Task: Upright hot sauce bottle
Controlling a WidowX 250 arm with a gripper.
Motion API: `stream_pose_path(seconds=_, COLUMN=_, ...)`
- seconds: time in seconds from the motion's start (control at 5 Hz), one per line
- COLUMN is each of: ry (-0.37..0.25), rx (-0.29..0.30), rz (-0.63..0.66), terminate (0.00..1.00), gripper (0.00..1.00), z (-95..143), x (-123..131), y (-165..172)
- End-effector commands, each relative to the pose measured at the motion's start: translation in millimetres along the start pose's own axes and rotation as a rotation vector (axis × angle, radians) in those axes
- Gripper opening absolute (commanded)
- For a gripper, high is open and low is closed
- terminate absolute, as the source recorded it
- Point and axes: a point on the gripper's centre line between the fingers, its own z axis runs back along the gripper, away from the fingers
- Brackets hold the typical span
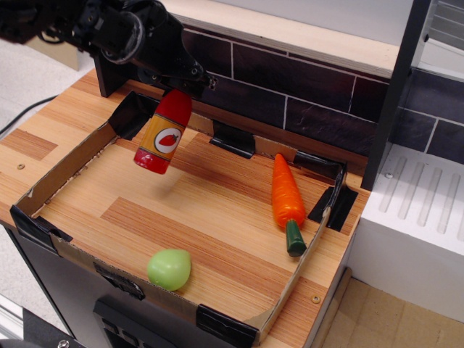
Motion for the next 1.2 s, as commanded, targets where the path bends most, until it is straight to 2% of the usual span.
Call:
stream_pose_path(seconds=0.0, ry=-0.32, rx=0.065, rz=-0.038, terminate=0.0, gripper=0.0, z=12.9, x=11.5, y=0.2)
stream_pose_path(seconds=0.2, ry=-0.438, rx=0.094, rz=-0.029, terminate=0.0, gripper=0.0, z=8.7, x=12.6, y=0.0)
stream_pose_path(seconds=0.6, ry=-0.61, rx=0.14, rz=-0.005, terminate=0.0, gripper=0.0, z=3.8, x=12.6, y=-2.8)
stream_pose_path(seconds=0.8, ry=-0.728, rx=0.144, rz=0.021, terminate=0.0, gripper=0.0, z=4.4, x=8.8, y=-4.4)
stream_pose_path(seconds=1.0, ry=-0.742, rx=0.151, rz=0.008, terminate=0.0, gripper=0.0, z=3.1, x=5.7, y=-5.6)
